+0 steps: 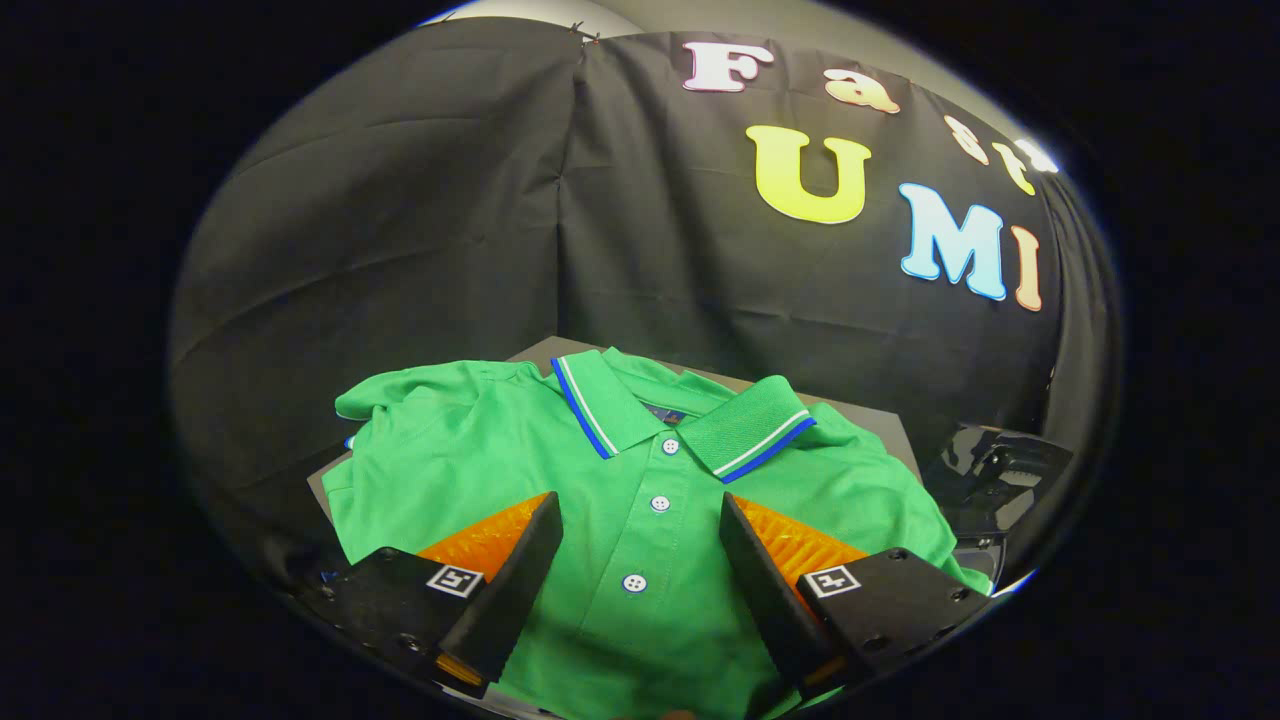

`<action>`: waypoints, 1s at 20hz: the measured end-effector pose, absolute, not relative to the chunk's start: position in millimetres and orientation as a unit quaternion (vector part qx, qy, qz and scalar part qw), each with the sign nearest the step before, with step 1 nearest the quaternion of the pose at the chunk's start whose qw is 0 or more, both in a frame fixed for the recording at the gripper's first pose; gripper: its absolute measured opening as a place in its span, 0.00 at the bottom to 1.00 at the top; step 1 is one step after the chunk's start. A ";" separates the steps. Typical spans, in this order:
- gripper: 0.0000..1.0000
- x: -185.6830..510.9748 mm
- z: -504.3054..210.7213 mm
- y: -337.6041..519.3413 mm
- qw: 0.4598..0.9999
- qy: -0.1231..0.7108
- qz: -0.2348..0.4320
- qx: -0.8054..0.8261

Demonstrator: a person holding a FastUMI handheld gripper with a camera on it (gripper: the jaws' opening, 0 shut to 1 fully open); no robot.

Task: Put the clothes into the washing machine and then close the washing machine lid.

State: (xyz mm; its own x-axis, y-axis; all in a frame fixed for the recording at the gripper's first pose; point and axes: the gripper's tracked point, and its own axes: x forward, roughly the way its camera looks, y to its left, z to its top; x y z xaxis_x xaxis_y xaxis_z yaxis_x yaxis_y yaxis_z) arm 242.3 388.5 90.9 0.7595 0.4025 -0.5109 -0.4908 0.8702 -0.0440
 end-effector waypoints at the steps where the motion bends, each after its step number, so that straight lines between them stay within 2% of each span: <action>1: 0.99 242.3 93.9 388.6 0.935 0.244 0.244 -0.079; 5: 0.96 239.0 92.7 390.7 0.929 0.247 0.261 -0.094; 9: 0.17 232.4 95.4 391.8 0.914 0.251 0.256 -0.187; 11: 0.16 228.9 97.3 386.6 0.915 0.257 0.245 -0.193; 12: 0.02 229.8 91.8 392.3 0.912 0.256 0.252 -0.196; 17: 0.02 229.0 98.4 391.8 0.909 0.279 0.278 -0.136; 20: 0.02 231.4 114.8 388.9 0.913 0.252 0.289 -0.136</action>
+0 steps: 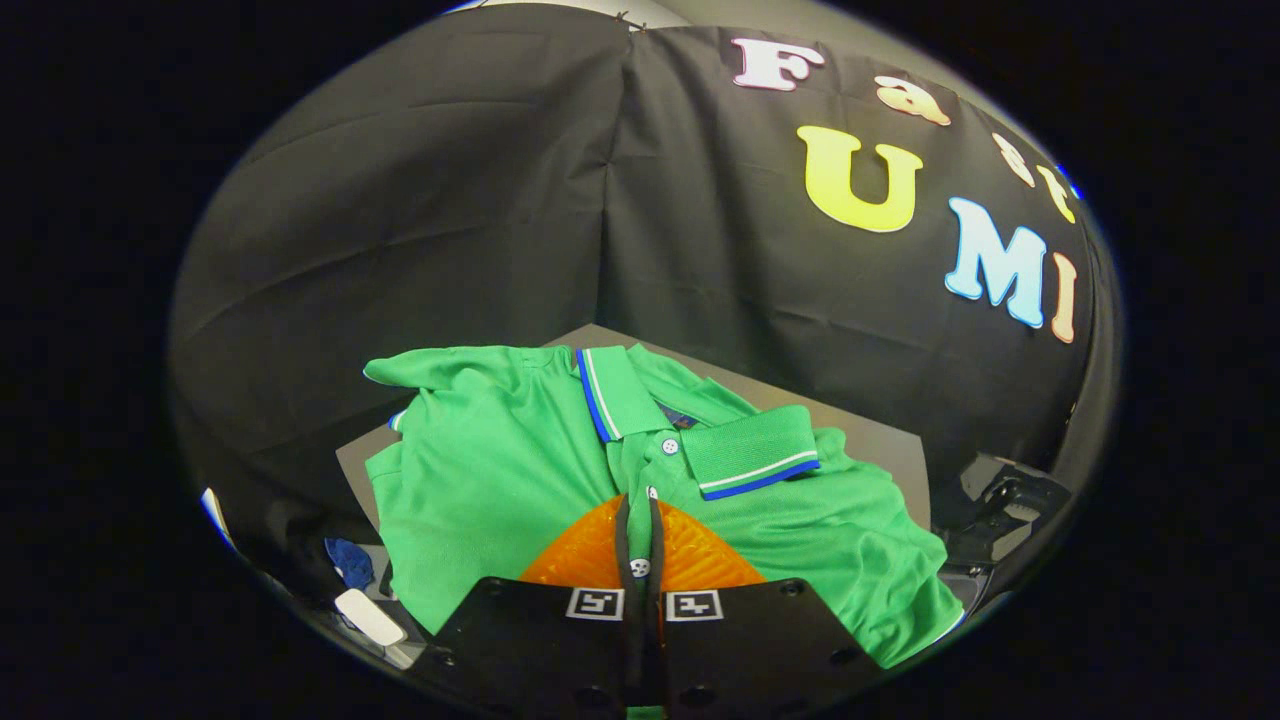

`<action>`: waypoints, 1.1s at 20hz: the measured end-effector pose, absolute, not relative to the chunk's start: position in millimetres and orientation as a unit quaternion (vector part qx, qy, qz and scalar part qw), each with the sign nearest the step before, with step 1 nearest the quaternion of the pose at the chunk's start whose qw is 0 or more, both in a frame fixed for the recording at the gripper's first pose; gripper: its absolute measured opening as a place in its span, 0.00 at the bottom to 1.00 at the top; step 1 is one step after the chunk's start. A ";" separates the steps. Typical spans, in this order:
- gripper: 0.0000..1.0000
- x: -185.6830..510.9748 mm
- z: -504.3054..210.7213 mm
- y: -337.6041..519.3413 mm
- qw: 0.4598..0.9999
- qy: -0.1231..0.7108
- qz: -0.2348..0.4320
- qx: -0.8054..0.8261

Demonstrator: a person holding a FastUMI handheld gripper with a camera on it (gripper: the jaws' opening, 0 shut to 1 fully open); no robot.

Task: Put the clothes into the washing machine and then close the washing machine lid.

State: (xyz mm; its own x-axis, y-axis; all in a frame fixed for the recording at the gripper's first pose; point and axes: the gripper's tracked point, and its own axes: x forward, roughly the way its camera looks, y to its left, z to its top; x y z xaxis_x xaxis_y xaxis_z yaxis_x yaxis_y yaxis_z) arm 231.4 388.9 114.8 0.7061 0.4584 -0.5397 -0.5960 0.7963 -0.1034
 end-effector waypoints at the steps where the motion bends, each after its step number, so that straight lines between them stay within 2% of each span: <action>1: 0.01 232.6 122.7 388.9 0.917 0.239 0.290 -0.131; 12: 0.02 239.0 233.9 373.2 0.942 0.160 0.282 -0.087; 22: 0.01 243.7 298.6 317.4 0.960 0.115 0.248 -0.064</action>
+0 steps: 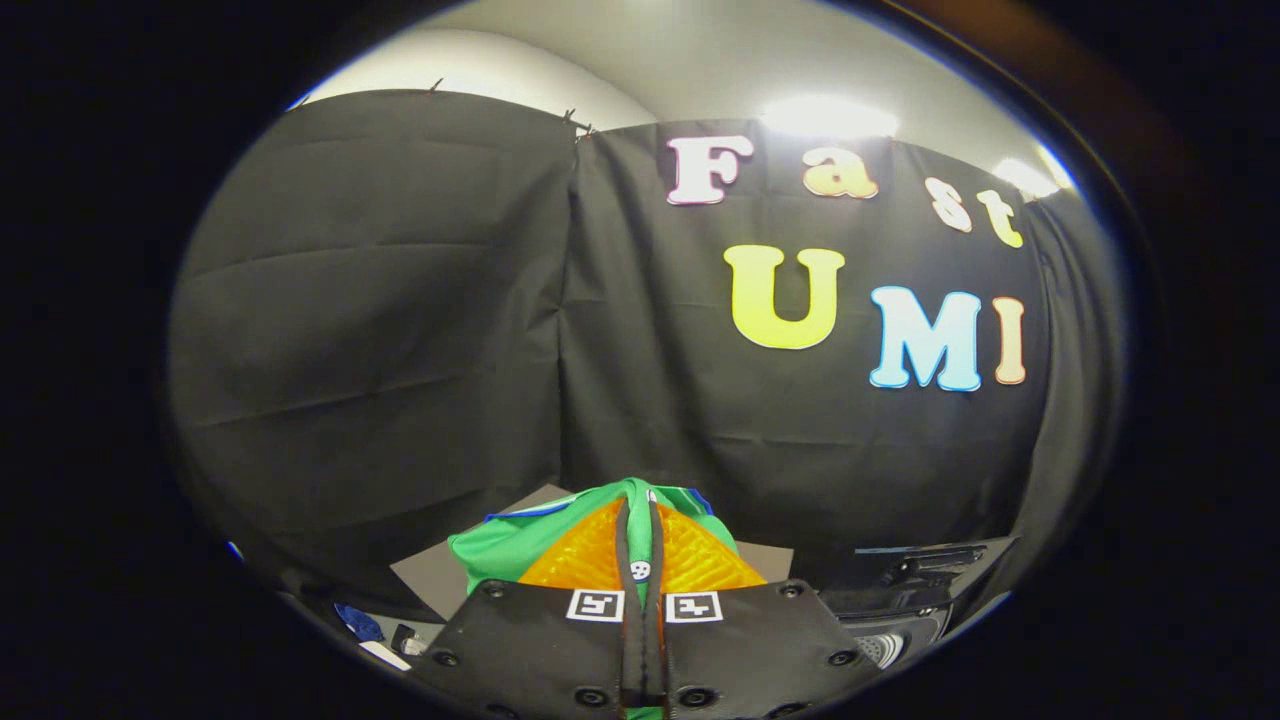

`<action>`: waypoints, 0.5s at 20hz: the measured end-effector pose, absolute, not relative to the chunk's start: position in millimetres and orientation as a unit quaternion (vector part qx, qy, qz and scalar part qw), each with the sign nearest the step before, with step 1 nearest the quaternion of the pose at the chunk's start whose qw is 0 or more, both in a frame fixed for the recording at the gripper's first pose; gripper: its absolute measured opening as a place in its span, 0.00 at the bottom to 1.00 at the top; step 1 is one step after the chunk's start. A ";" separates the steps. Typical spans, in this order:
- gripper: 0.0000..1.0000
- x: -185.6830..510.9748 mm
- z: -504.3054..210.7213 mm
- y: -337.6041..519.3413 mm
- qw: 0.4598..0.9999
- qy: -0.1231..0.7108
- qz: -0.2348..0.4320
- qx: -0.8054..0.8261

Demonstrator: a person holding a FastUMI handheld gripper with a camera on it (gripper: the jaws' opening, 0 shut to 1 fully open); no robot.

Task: Put the clothes into the washing machine and then close the washing machine lid.

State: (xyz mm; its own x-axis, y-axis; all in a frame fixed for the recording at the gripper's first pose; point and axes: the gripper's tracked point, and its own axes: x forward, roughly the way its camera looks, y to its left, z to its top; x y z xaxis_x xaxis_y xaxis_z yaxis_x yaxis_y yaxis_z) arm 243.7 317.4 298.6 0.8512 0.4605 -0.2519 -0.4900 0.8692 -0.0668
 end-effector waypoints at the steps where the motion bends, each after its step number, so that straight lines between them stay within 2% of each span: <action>1: 0.01 246.5 302.4 305.3 0.961 0.113 0.241 -0.070; 10: 0.01 276.3 307.0 188.2 0.980 0.105 0.161 -0.054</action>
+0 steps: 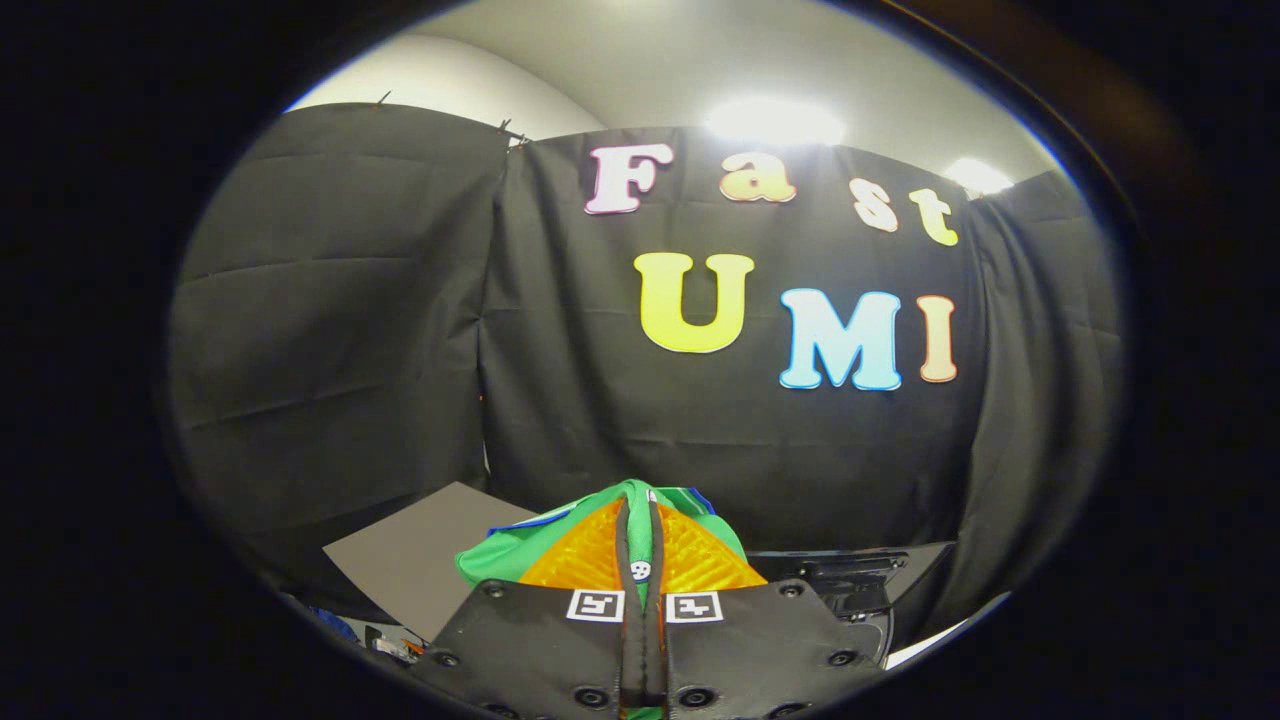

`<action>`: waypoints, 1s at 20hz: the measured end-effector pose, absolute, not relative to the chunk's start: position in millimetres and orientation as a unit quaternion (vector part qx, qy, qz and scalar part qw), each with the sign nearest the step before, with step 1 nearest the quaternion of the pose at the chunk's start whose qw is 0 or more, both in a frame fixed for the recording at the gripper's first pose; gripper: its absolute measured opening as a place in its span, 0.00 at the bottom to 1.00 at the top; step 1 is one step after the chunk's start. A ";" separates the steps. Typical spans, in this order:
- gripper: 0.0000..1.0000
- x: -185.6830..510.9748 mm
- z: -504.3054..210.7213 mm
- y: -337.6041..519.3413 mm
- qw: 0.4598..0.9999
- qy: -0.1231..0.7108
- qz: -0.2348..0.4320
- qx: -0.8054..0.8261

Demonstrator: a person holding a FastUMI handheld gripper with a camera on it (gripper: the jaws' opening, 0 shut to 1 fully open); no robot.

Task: Put the clothes into the washing machine and then close the washing machine lid.

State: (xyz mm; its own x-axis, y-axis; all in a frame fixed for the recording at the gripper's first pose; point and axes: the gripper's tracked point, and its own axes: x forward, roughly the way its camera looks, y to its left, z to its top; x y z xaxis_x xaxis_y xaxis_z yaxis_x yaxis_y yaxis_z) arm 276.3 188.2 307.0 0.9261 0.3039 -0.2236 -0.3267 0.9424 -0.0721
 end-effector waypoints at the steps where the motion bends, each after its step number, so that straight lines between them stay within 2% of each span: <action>1: 0.01 278.4 306.2 174.6 0.981 0.106 0.153 -0.052; 10: 0.01 298.6 279.7 67.7 0.989 0.113 0.092 -0.026; 20: 0.01 320.2 243.7 -15.1 0.992 0.114 0.055 -0.014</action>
State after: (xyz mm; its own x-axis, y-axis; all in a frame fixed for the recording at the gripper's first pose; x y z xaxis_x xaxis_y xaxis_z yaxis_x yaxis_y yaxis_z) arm 320.2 -15.1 243.7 0.9678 0.1058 -0.2286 -0.1121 0.9936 -0.0150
